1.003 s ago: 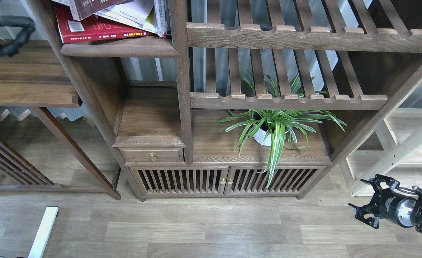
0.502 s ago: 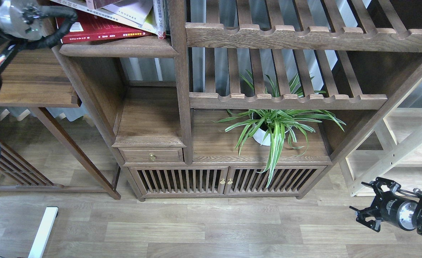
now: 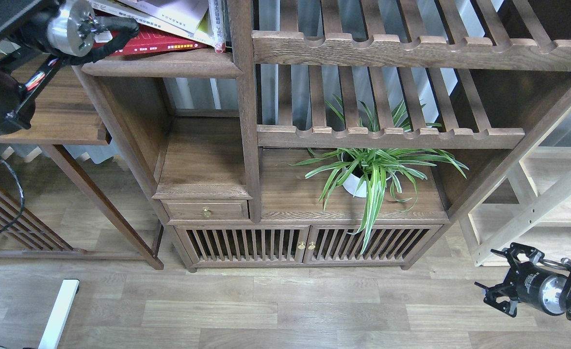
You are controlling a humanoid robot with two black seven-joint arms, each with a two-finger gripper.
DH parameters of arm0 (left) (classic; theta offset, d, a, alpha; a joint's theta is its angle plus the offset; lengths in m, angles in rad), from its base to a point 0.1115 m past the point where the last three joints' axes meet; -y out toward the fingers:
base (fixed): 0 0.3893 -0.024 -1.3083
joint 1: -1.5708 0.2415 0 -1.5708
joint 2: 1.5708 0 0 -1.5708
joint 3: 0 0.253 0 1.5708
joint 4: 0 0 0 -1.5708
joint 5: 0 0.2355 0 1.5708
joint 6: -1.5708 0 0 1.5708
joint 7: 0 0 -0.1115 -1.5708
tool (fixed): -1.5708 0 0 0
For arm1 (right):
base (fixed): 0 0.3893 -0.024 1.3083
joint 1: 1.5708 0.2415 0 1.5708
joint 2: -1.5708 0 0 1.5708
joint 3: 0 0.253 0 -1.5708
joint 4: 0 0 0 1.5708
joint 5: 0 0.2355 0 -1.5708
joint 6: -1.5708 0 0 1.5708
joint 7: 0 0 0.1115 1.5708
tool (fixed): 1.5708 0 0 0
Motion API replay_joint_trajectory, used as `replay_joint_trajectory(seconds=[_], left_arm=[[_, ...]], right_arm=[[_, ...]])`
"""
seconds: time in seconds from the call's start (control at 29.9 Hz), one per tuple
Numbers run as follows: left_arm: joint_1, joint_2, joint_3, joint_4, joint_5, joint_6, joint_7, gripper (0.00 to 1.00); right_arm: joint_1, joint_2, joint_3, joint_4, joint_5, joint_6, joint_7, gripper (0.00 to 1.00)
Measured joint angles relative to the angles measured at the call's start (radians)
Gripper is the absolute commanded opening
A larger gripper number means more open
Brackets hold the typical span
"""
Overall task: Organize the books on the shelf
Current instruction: 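Push the maroon book deeper into the top shelf with the left gripper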
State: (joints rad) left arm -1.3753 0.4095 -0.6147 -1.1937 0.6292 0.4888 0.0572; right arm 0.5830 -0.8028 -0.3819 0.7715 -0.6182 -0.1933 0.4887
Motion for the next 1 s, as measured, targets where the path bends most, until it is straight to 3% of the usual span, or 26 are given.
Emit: replay_joint_trajectory(seconds=[0.27,0.6,1.0], left_arm=[[0.01,-0.01,0.035,0.038,0.054,0.0,-0.078,0.0],[0.037,-0.087,0.037,0.194,0.041,0.0,-0.19,0.0],[0.019,-0.232,0.021,0.395,-0.006,0.0,-0.236,0.0]], right_arm=[[0.001,0.018,0.001,0.0,0.0,-0.004,0.0,0.86],[-0.012,0.022,0.003,0.0,0.002,-0.006,0.0,0.86],[-0.007,0.019,0.003,0.0,0.001,-0.006,0.0,0.86]])
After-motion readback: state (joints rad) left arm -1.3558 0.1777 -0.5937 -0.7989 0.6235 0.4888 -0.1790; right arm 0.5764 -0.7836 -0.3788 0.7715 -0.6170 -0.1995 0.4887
